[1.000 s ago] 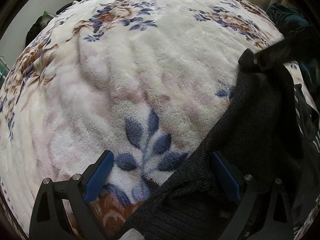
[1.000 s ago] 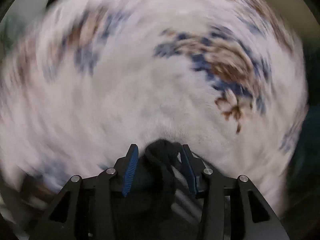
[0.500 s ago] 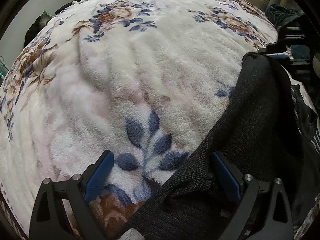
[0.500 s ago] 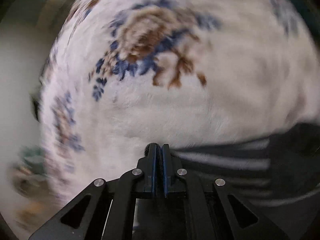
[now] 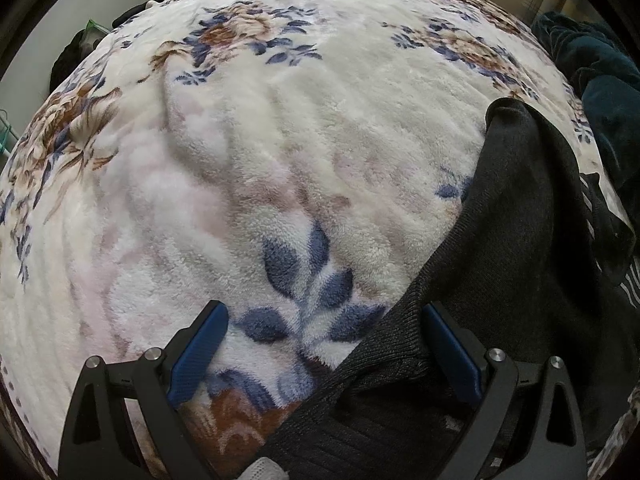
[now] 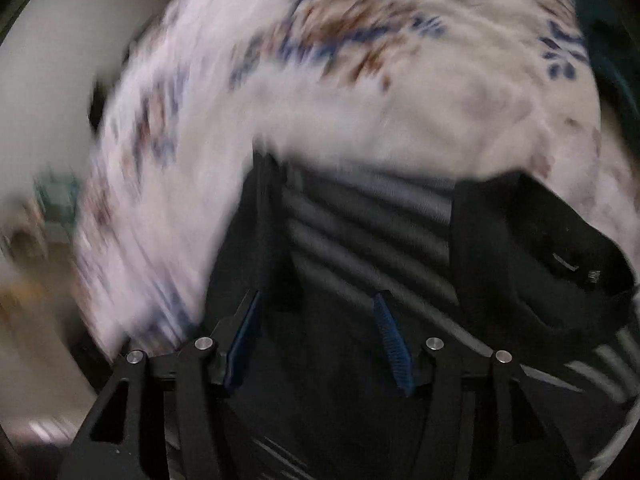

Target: Fold small clothes

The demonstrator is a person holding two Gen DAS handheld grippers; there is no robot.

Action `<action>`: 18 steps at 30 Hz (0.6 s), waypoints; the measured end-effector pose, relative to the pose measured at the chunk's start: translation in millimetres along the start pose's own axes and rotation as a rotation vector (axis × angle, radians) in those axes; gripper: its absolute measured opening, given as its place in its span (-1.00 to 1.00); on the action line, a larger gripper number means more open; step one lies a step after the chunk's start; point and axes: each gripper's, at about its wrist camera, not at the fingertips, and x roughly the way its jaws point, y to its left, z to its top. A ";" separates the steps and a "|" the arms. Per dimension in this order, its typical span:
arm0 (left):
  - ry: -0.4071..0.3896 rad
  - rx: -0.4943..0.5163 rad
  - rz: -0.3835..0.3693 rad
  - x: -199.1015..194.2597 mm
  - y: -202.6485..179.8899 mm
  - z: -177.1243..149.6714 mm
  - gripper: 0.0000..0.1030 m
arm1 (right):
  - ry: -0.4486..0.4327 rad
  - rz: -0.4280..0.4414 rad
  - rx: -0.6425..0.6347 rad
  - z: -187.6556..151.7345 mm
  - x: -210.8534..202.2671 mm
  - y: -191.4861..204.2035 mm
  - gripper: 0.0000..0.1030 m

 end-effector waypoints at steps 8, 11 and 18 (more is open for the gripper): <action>-0.003 0.013 0.023 2.0 -4.8 1.4 0.94 | 0.036 -0.281 -0.116 -53.3 27.9 -8.5 -0.89; -0.005 0.016 0.029 2.3 -6.2 1.7 0.94 | -0.069 -0.319 -0.030 -58.8 9.9 -23.2 -0.94; -0.002 0.024 0.044 -3.2 -7.7 6.2 0.94 | -0.079 -0.229 0.180 -62.2 -8.3 -73.8 -0.79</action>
